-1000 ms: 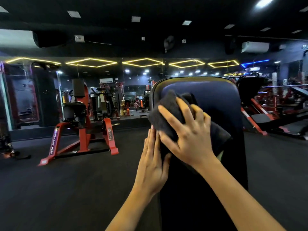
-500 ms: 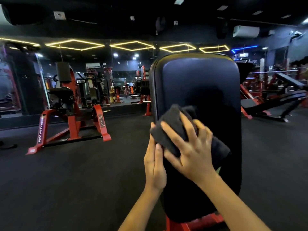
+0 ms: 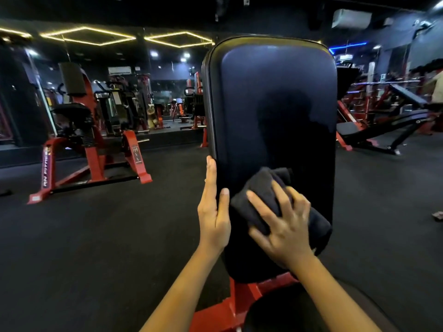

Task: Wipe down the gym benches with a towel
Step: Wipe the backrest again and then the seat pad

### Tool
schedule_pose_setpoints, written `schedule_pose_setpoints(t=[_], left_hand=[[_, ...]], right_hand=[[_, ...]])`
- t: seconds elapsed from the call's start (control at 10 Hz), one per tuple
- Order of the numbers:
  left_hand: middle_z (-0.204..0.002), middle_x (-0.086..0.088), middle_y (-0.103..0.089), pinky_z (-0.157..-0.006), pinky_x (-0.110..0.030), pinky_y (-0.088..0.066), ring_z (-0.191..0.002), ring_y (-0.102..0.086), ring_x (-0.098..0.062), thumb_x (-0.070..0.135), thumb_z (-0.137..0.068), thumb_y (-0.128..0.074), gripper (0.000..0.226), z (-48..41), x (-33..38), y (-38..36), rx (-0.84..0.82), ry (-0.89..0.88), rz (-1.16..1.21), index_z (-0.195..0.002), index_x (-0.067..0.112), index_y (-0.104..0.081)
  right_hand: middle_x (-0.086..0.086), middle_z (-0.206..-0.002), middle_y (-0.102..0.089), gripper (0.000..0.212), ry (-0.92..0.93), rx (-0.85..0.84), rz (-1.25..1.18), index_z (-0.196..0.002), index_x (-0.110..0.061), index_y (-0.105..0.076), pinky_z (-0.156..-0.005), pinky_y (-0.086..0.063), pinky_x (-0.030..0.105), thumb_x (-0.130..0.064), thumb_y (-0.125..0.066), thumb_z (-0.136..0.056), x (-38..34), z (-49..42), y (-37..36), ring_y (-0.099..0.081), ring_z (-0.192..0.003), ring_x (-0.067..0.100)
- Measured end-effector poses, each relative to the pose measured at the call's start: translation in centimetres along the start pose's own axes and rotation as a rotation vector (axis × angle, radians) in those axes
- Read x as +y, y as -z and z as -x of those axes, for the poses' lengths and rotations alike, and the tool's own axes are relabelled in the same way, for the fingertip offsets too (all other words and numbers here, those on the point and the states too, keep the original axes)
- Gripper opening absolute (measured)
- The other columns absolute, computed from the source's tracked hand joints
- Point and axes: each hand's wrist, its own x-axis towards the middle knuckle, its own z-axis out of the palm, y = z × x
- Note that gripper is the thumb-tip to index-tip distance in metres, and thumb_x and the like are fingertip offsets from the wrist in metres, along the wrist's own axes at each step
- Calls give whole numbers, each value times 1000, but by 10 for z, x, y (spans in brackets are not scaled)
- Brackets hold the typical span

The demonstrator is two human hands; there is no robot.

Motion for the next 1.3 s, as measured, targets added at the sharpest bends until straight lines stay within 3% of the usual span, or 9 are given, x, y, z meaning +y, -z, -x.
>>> schedule_pose_setpoints(t=[0.2,0.3,0.4,0.6,0.8,0.9,1.0,1.1,1.3], left_hand=[[-157,0,-10,-119,-35,-9,-146,-10,-19,15,-94,-43,59,10,7,-3,-75,-219,-448,-146,6,-17],[-156,-3,-17,-118,-35,-7,-145,-12,-22,16,-93,-44,55,4,12,-13,-191,-438,-750,-144,4,-28],[-152,-11,-27,-118,-36,-10,-144,-18,-21,18,-89,-48,58,-6,18,-27,-240,-493,-964,-143,4,-35],[-154,-11,-24,-118,-41,-6,-143,-17,-23,33,-87,-50,64,-15,17,-54,-237,-506,-1248,-145,8,-36],[-156,-15,-15,-117,-47,-3,-144,-11,-26,54,-94,-33,71,-24,11,-81,-231,-529,-1450,-150,11,-24],[-157,-15,-12,-116,-49,-1,-144,-9,-27,55,-96,-30,71,-24,8,-82,-210,-548,-1537,-151,11,-19],[-157,-15,-10,-116,-50,-1,-144,-8,-28,56,-96,-28,72,-23,7,-84,-195,-558,-1564,-151,11,-16],[-157,-16,-9,-116,-51,0,-145,-7,-29,56,-97,-28,72,-22,7,-86,-190,-555,-1582,-151,11,-14],[-157,-16,-6,-116,-51,1,-145,-5,-29,55,-97,-27,72,-21,7,-87,-186,-553,-1581,-152,11,-13]], right_hand=[[17,-146,-35,57,-818,144,-181,-138,-33,-39,-93,-35,66,-48,-44,-84,46,-38,6,-36,-121,43],[15,-146,-34,56,-595,109,-113,-140,-37,-35,-92,-34,59,-51,-44,-87,39,-51,6,-36,-120,39],[9,-143,-34,58,-197,39,-54,-139,-40,-35,-90,-35,48,-48,-49,-84,54,-10,5,-41,-115,36],[7,-142,-33,55,-511,50,-119,-137,-36,-38,-85,-40,52,-48,-48,-85,96,-12,10,-39,-114,33],[7,-148,-34,58,-612,89,-299,-141,-41,-34,-97,-38,56,-53,-47,-85,117,-61,15,-40,-126,35],[8,-149,-32,60,-651,84,-367,-143,-42,-26,-100,-40,55,-56,-45,-87,113,-24,10,-41,-130,31],[10,-148,-29,61,-686,68,-423,-142,-37,-27,-91,-48,55,-60,-45,-88,110,17,9,-44,-127,26],[13,-150,-23,61,-648,132,-453,-141,-33,-31,-86,-47,37,-54,-49,-86,122,0,10,-34,-125,3],[-9,-140,-38,71,-727,159,-595,-145,-26,-33,-92,-35,19,-55,-48,-83,143,-54,12,-37,-117,-7]])
